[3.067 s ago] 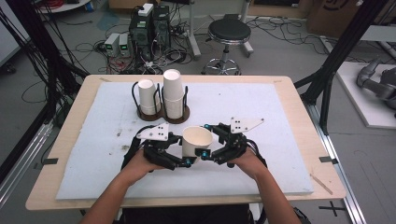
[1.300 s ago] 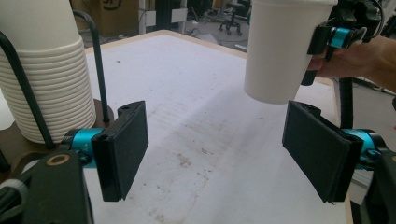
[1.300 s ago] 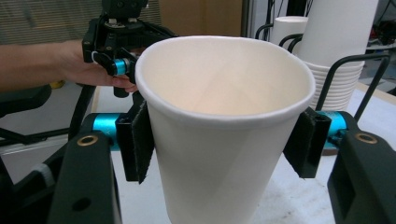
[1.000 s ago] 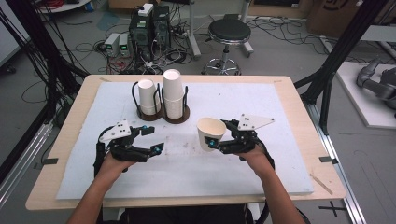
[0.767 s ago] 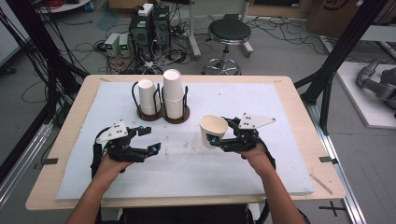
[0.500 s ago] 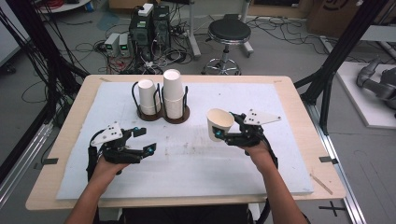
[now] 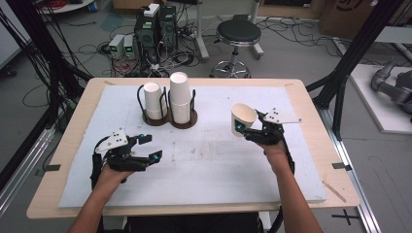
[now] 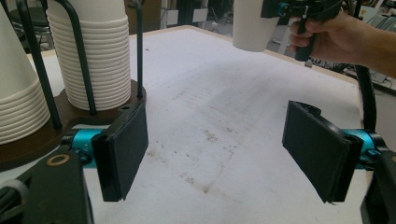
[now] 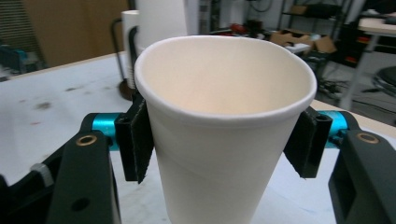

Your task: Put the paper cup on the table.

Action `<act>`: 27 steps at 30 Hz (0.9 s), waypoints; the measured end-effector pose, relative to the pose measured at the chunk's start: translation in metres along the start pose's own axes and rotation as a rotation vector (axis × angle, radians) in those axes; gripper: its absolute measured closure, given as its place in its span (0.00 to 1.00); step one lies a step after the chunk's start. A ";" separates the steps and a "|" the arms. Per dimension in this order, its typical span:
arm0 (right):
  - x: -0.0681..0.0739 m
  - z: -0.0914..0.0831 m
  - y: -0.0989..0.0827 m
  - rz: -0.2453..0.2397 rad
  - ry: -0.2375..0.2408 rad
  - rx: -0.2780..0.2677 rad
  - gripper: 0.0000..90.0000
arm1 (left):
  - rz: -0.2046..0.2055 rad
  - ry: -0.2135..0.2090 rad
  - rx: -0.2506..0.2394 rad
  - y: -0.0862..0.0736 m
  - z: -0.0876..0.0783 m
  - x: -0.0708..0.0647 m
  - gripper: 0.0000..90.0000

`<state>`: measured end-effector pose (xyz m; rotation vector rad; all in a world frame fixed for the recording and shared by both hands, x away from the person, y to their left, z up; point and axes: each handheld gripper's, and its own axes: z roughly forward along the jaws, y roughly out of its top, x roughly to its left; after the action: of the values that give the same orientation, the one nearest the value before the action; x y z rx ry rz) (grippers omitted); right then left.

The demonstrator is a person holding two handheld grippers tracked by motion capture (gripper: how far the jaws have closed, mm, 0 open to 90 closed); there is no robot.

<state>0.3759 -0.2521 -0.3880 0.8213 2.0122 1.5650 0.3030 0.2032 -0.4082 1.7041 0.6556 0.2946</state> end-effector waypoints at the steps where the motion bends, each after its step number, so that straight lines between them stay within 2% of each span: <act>1: -0.002 0.000 -0.001 0.005 -0.018 0.001 0.40 | -0.001 0.002 0.001 0.000 0.000 0.000 0.25; 9: -0.022 -0.001 -0.008 0.041 -0.124 0.008 0.40 | -0.002 0.015 -0.004 -0.002 -0.004 0.002 0.25; 19: -0.035 -0.002 -0.015 0.077 -0.183 0.019 0.40 | 0.001 0.020 0.003 -0.003 -0.005 0.002 0.25; 27: -0.047 -0.003 -0.023 0.106 -0.273 0.041 0.40 | 0.004 0.021 0.009 -0.004 -0.002 0.002 0.25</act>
<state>0.4037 -0.2906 -0.4094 1.1087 1.8352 1.3843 0.3024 0.2067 -0.4117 1.7129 0.6700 0.3132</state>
